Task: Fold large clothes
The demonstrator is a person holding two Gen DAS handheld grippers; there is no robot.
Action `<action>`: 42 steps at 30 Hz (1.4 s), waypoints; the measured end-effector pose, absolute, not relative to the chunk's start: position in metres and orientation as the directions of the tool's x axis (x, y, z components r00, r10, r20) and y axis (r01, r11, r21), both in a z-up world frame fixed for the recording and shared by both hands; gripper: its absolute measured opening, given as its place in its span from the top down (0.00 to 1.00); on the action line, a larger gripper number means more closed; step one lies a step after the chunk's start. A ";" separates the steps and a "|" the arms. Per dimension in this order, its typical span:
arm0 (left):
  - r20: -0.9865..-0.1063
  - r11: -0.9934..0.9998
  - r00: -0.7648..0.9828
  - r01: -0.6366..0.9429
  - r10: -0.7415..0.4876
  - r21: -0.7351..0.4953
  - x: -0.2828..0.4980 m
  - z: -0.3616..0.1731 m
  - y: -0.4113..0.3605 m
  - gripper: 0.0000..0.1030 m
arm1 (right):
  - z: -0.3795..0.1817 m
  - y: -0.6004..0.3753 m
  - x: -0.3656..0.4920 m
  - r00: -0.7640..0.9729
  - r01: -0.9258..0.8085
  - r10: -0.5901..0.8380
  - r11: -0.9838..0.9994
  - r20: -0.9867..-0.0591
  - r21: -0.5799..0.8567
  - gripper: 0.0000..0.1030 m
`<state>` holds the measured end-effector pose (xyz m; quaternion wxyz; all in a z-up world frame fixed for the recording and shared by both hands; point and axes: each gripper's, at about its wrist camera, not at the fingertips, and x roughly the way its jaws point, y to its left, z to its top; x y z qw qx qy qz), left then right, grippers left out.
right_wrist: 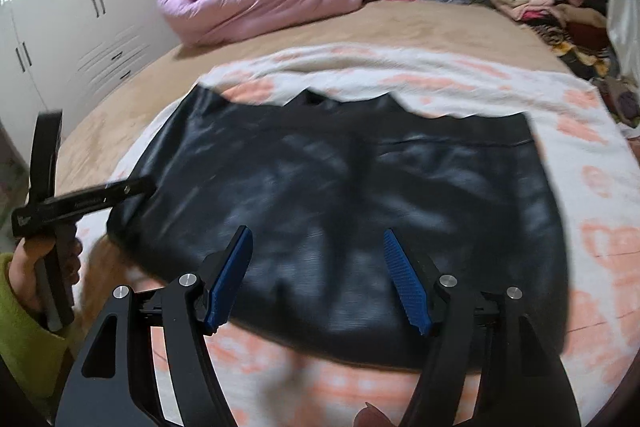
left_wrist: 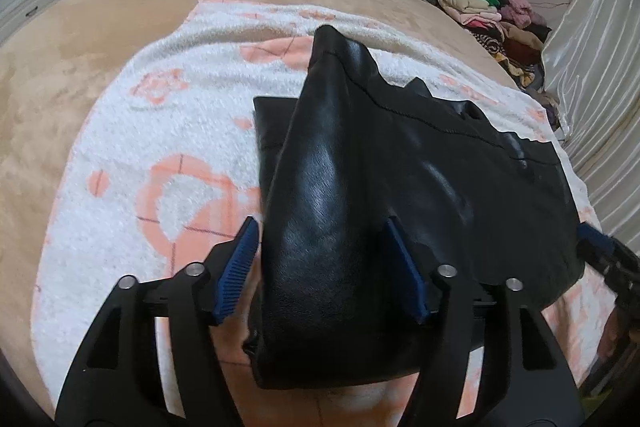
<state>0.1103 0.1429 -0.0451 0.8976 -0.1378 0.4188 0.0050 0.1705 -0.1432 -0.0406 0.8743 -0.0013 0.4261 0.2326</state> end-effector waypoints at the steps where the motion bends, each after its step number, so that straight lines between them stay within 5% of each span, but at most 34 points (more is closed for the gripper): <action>1: -0.754 0.961 0.647 -0.126 -0.107 -0.245 0.112 -0.045 0.144 0.38 | -0.047 -0.134 0.171 0.501 -0.424 0.416 0.883 -0.759 0.203 0.36; 6: -0.748 0.942 0.645 -0.129 -0.158 -0.310 0.128 -0.047 0.157 0.25 | -0.086 -0.109 0.174 0.408 -0.442 0.358 0.882 -0.840 0.162 0.36; 14: -0.765 0.901 0.593 -0.145 -0.253 -0.410 0.176 -0.070 0.175 0.23 | -0.084 -0.118 0.187 0.344 -0.447 0.393 0.867 -0.853 0.219 0.36; 17: -0.749 0.869 0.585 -0.145 -0.310 -0.473 0.186 -0.076 0.179 0.41 | -0.054 -0.121 0.207 0.428 -0.436 0.392 0.879 -0.814 0.194 0.43; 19: -0.746 0.871 0.590 -0.141 -0.307 -0.470 0.185 -0.075 0.178 0.44 | -0.041 -0.125 0.233 0.488 -0.386 0.372 0.903 -0.790 0.187 0.57; 21: -0.737 0.872 0.603 -0.134 -0.305 -0.471 0.182 -0.072 0.177 0.54 | -0.039 -0.123 0.258 0.497 -0.357 0.362 0.914 -0.788 0.195 0.82; 26: -0.701 0.873 0.638 -0.091 -0.317 -0.478 0.172 -0.055 0.172 0.73 | -0.077 -0.103 0.311 0.442 -0.292 0.282 0.943 -0.852 0.160 0.83; 31: -0.692 0.896 0.653 -0.046 -0.308 -0.442 0.173 -0.032 0.158 0.80 | -0.098 -0.102 0.315 0.426 -0.270 0.279 0.947 -0.861 0.173 0.83; 34: -0.700 0.909 0.650 -0.035 -0.296 -0.416 0.174 -0.027 0.154 0.81 | -0.074 -0.110 0.294 0.462 -0.307 0.334 0.929 -0.822 0.205 0.78; 37: -0.706 0.912 0.646 -0.034 -0.291 -0.408 0.176 -0.026 0.153 0.81 | -0.040 -0.109 0.241 0.526 -0.422 0.452 0.874 -0.721 0.240 0.36; 41: -0.710 0.916 0.644 -0.035 -0.285 -0.399 0.175 -0.024 0.152 0.81 | -0.031 -0.081 0.172 0.597 -0.534 0.472 0.837 -0.649 0.118 0.07; 42: -0.711 0.916 0.643 -0.037 -0.284 -0.399 0.176 -0.024 0.152 0.81 | -0.033 -0.071 0.156 0.622 -0.553 0.459 0.831 -0.635 0.059 0.06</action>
